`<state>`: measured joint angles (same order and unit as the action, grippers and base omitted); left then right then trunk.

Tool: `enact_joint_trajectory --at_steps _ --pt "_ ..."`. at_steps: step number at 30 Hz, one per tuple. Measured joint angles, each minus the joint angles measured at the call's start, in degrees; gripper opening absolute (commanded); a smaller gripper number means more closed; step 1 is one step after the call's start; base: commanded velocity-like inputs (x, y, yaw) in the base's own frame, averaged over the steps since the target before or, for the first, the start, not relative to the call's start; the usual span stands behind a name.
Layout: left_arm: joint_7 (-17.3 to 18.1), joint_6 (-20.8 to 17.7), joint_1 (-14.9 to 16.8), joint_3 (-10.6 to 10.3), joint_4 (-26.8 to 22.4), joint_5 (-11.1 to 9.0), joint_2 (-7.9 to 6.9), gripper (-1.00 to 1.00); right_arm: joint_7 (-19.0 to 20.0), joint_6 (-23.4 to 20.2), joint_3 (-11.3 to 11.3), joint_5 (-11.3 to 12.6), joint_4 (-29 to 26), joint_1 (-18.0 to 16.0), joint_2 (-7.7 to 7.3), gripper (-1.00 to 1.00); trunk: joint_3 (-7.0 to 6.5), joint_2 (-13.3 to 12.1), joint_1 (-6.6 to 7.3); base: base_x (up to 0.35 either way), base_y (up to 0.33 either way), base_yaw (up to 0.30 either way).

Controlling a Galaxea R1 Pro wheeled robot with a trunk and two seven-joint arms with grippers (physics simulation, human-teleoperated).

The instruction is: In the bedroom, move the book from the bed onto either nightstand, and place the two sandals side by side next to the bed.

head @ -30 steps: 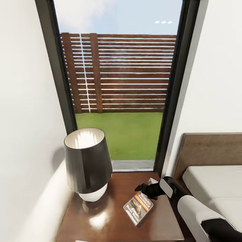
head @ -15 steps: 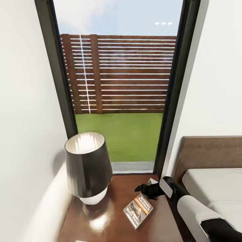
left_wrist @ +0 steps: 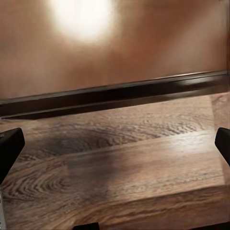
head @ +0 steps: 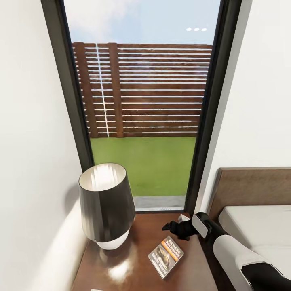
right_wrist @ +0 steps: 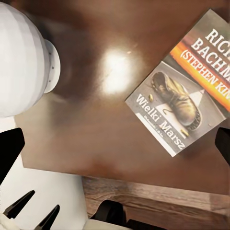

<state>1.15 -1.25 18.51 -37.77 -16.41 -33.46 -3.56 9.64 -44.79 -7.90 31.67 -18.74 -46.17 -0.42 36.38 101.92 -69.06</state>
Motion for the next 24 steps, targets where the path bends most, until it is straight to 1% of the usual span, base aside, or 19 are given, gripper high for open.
enact_joint_trajectory --at_steps 8,14,21,24 --pt "0.00 -0.27 0.00 0.08 0.11 -0.03 -0.04 1.00 -0.06 0.16 -0.08 -0.08 0.04 0.16 0.02 1.00 -1.44 -3.21 1.76 0.000 0.000 0.000" --pt "-0.07 -0.63 0.01 0.08 0.14 -0.02 -0.01 1.00 -0.13 1.44 -0.08 -0.38 0.06 0.35 -0.09 1.00 -2.51 -5.62 3.08 0.000 0.000 0.000" --pt "-0.70 -0.81 0.01 0.10 0.16 -0.02 -0.02 1.00 -0.22 2.97 -0.15 -0.68 0.41 0.68 -0.54 1.00 -3.77 -8.42 4.61 0.000 0.000 0.000" --pt "-0.88 -0.84 0.01 0.12 0.36 -0.03 -0.02 1.00 -0.55 3.55 -0.21 -0.84 0.63 1.60 -0.84 1.00 -4.31 -9.63 5.27 0.000 0.000 0.000"
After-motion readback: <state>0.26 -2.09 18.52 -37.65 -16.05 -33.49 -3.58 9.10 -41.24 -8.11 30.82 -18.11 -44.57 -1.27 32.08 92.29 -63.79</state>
